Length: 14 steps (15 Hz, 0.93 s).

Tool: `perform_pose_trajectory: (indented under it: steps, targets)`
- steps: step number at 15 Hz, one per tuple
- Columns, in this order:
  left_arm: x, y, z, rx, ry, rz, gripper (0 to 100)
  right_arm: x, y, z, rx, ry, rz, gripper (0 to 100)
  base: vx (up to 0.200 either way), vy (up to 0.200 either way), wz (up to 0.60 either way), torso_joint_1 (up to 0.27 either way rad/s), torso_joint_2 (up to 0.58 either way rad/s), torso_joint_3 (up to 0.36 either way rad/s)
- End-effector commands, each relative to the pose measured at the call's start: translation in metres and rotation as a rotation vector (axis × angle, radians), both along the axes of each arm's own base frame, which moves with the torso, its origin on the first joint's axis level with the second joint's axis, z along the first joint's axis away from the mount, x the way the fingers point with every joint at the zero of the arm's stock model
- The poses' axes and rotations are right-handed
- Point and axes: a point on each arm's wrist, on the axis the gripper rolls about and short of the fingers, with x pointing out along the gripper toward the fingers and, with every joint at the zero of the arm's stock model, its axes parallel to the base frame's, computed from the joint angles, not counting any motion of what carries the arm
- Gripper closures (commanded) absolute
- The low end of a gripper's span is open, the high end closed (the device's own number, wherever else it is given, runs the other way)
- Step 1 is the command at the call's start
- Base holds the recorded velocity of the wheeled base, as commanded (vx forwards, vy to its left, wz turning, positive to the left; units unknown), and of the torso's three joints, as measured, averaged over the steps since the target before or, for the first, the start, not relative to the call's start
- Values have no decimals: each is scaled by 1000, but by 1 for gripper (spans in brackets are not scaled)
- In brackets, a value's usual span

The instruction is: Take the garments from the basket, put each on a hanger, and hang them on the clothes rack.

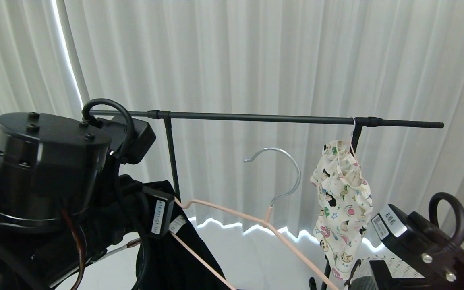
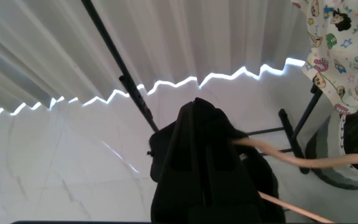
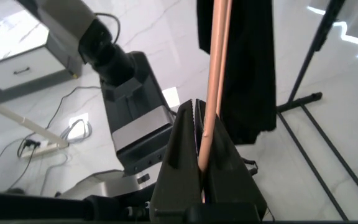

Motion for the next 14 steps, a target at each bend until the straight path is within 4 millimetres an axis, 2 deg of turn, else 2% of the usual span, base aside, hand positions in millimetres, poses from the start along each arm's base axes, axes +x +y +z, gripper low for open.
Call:
perform_pose_trajectory:
  steps: [1, 4, 9, 14]
  targets:
    - [-7, -3, 1, -3, -5, -38, 100, 2, 5, -4, -21, 7, 6, 100, 0, 0, 0, 0, 0, 0]
    - [-14, -7, -2, 4, 1, -76, 100, 3, 8, -5, -24, 13, 16, 100, 0, 0, 0, 0, 0, 0]
    - [-23, 1, -8, 55, 13, -148, 100, 4, 10, -5, -22, 27, 48, 100, 0, 0, 0, 0, 0, 0]
    - [-18, -17, 17, -10, -38, -200, 100, 15, 38, -3, -11, 23, 52, 100, 0, 0, 0, 0, 0, 0]
